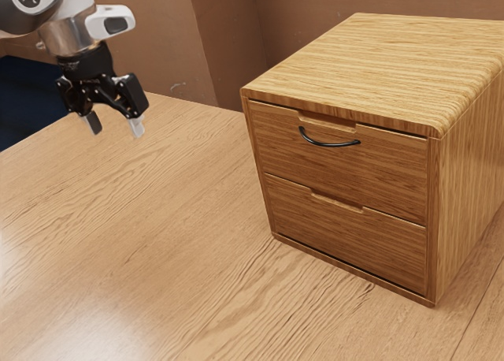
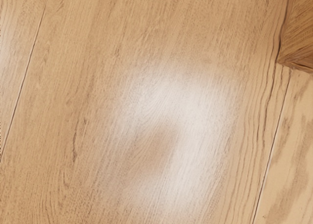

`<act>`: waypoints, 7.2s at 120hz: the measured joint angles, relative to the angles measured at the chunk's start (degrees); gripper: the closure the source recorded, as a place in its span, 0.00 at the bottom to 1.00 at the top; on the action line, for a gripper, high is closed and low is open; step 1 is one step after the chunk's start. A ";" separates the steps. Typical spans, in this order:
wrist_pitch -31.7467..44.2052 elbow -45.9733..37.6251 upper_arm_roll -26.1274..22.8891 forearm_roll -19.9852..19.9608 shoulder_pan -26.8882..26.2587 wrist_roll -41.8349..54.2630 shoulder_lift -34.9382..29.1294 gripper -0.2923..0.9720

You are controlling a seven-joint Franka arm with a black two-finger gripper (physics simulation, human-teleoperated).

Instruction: Pull the drawer handle with one arm to open the drawer

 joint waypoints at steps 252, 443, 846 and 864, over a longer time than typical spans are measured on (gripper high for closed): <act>12.71 -8.25 -30.05 11.19 2.51 76.25 -4.09 0.25; 18.33 -7.69 -31.22 15.00 -0.38 82.28 -1.69 0.25; 29.83 -13.92 -31.33 17.44 -3.71 77.64 0.10 0.25; 29.83 -14.05 -31.25 17.43 -3.56 77.63 0.26 0.25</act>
